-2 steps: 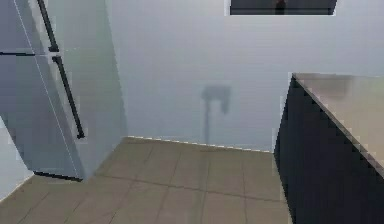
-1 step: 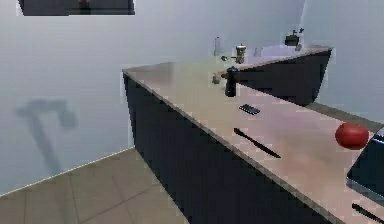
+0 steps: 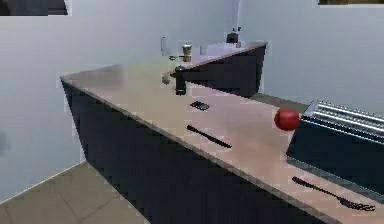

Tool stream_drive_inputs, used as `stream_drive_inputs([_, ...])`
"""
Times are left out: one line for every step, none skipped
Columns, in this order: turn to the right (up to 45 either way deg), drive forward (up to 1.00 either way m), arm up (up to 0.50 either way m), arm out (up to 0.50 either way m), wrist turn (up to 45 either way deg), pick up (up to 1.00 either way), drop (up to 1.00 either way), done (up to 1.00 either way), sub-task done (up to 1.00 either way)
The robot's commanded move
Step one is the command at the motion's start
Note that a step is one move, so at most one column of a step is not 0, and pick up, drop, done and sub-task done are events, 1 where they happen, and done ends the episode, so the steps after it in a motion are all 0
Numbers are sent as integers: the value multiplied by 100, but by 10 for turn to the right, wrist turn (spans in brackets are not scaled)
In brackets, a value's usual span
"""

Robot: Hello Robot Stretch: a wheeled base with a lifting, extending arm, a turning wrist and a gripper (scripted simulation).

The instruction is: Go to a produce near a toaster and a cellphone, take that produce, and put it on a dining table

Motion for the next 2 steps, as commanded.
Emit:
stream_drive_inputs([0,35,0,0,0,0,0,0,0])
stream_drive_inputs([-420,0,0,0,0,0,0,0,0])
